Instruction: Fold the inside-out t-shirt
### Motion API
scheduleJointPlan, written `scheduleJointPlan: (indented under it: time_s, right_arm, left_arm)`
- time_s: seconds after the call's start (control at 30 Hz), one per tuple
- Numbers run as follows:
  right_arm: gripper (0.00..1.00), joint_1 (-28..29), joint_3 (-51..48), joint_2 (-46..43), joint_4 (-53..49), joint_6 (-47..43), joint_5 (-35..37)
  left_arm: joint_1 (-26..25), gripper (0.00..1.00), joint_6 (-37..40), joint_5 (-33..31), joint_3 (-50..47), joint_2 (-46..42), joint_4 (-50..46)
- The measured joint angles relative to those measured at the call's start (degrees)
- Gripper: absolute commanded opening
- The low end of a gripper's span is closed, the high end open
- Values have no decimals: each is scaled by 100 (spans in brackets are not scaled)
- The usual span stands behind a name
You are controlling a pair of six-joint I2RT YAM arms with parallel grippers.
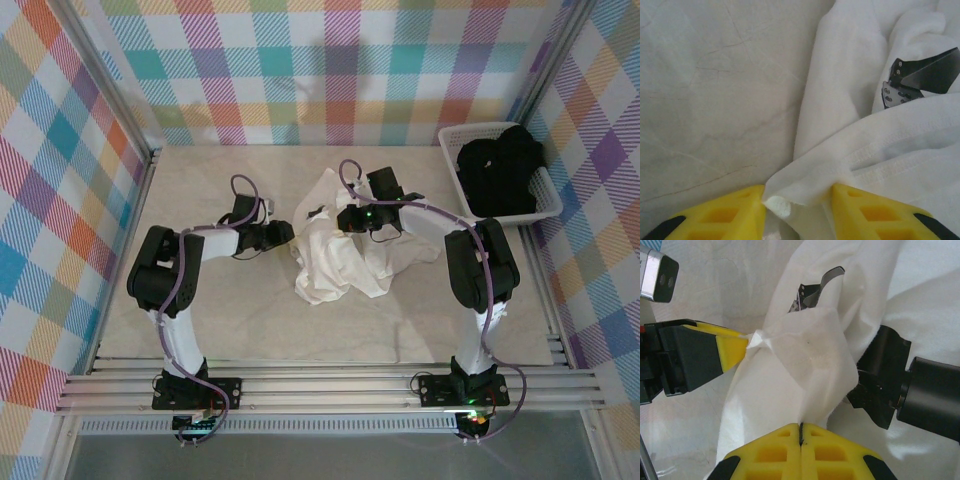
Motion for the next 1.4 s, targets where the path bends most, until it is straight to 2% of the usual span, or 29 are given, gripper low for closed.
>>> scheduleJointPlan:
  time_s: [0.3, 0.53, 0.63, 0.8, 0.93, 1.07, 1.23, 1.3, 1.4]
  right_arm:
    - [0, 0, 0, 0, 4, 13, 0]
    - [0, 0, 0, 0, 7, 13, 4]
    - [0, 0, -20, -15, 24, 13, 46]
    - [0, 107, -673, -680, 328, 63, 39]
    - [1, 599, -1305, -1620, 785, 107, -24]
    - [15, 1126, -1484, -1954, 1163, 149, -201]
    - [34, 1416, -1589, -2142, 903, -83, 35]
    - [39, 1283, -1624, -2358, 667, -179, 332]
    - [41, 754, -1600, -2546, 435, -199, 859]
  left_arm:
    - [-2, 18, 13, -20, 199, 205, 24]
    - [11, 1, 57, -85, 203, 214, 17]
    - [44, 0, 85, -173, 144, 50, -4]
    - [83, 0, 116, -352, -286, -1224, -173]
    - [85, 0, 118, -627, -533, -2732, -385]
    - [92, 0, 125, -1034, -575, -3788, -656]
    - [201, 0, 273, -1685, -396, -4986, -1543]
    - [229, 0, 317, -1882, -153, -5132, -1853]
    - [275, 0, 354, -2114, 48, -5178, -2179]
